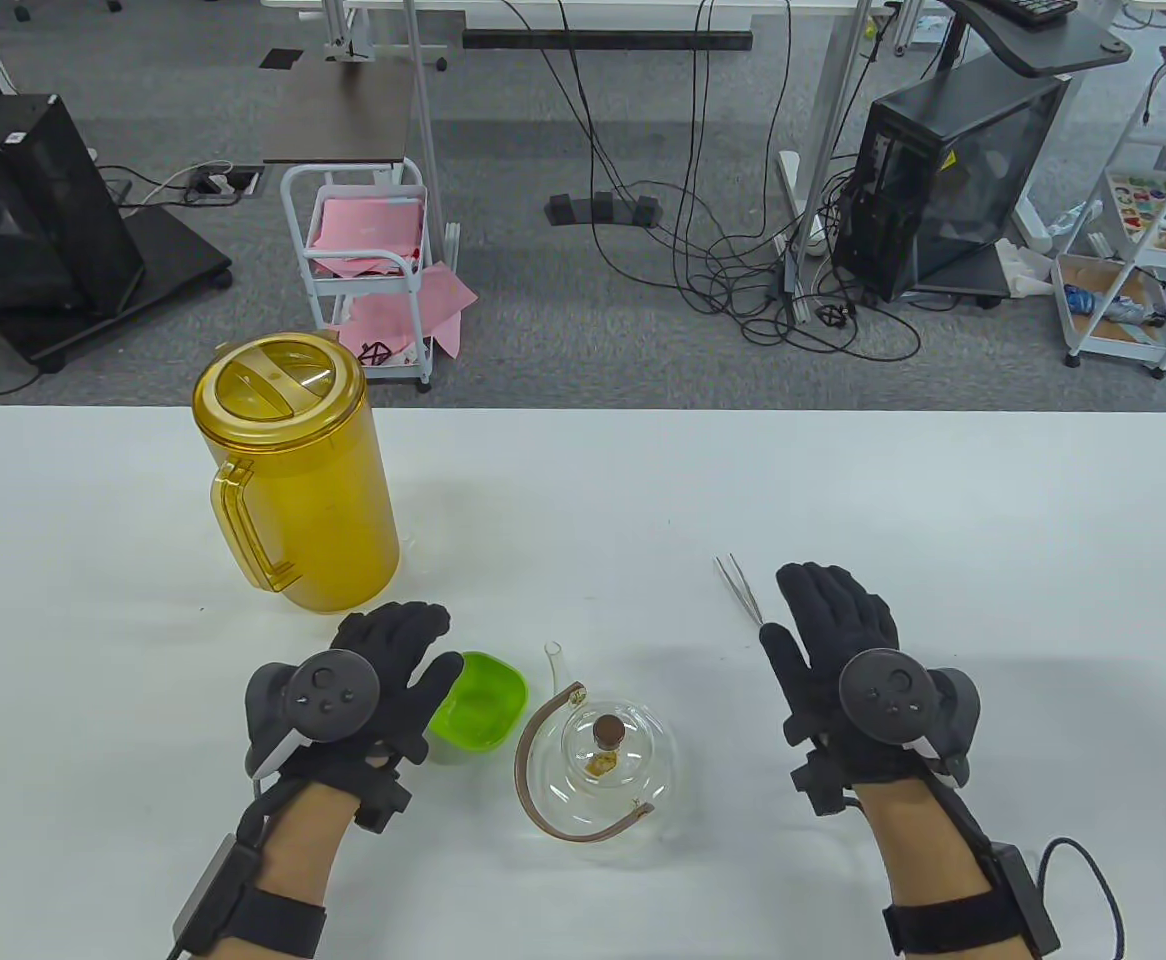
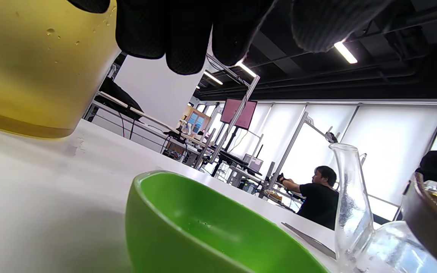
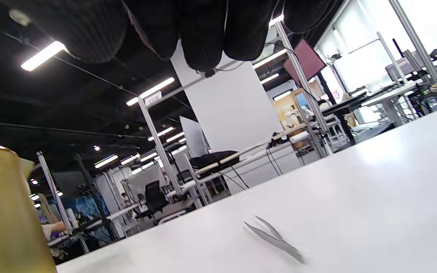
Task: Make chrysanthemum tea
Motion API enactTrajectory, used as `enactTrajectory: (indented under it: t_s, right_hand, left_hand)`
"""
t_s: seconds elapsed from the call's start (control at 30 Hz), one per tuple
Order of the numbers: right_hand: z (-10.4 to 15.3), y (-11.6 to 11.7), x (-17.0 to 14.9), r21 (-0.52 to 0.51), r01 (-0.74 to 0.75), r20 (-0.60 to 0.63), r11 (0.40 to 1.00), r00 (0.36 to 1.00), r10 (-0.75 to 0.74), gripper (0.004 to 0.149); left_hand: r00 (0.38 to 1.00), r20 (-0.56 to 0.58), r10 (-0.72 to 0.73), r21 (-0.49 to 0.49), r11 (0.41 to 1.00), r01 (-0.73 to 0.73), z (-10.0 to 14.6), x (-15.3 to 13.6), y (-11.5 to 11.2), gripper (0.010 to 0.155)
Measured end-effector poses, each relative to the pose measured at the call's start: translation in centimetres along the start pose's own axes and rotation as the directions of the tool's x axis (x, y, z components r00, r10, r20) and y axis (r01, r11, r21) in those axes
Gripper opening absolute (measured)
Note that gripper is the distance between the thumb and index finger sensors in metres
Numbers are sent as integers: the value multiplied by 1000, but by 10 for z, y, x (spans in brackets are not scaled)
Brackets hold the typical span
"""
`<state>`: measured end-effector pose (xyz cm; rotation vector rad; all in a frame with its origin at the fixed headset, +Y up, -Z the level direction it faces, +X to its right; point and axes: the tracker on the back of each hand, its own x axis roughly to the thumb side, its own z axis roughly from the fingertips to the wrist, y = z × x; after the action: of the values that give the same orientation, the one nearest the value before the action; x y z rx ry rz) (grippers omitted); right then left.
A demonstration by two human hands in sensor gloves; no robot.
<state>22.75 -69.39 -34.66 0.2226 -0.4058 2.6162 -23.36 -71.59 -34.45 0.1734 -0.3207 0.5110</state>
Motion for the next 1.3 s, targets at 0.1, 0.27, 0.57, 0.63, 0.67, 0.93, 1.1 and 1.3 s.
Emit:
enactTrajectory:
  t_s: [0.1, 0.27, 0.57, 0.63, 0.67, 0.93, 1.1, 1.3]
  right_hand:
    - [-5, 10, -14, 87, -57, -51, 995, 997, 62, 67]
    - [-10, 25, -28, 221, -124, -102, 967, 984, 149, 67]
    - [-10, 31, -26, 249, -132, -89, 959, 983, 158, 66]
    - [-9, 30, -22, 239, -137, -73, 961, 985, 158, 66]
    - [-9, 29, -20, 234, -139, -63, 962, 985, 158, 66]
    - [-6, 25, -15, 211, -148, -31, 966, 987, 158, 62]
    - [-7, 24, -19, 217, -136, -41, 967, 988, 148, 62]
    - [-8, 25, -16, 227, -147, -20, 963, 988, 155, 61]
  left_hand:
    - [1000, -9, 0, -7, 1000, 0, 0, -2, -2, 65]
    - [1000, -16, -6, -22, 1000, 6, -1, -3, -3, 65]
    - [1000, -20, -6, -33, 999, 6, -1, -2, -4, 64]
    - [1000, -20, -4, -36, 999, 4, -1, -1, -5, 63]
    - [1000, -17, -5, -38, 999, 4, -1, 0, -6, 63]
    - [1000, -15, -12, -54, 998, 11, -1, 13, -20, 63]
    - [1000, 2, -23, -28, 999, 23, -2, 21, -18, 63]
    - [999, -12, -31, -33, 999, 30, -4, 18, -20, 63]
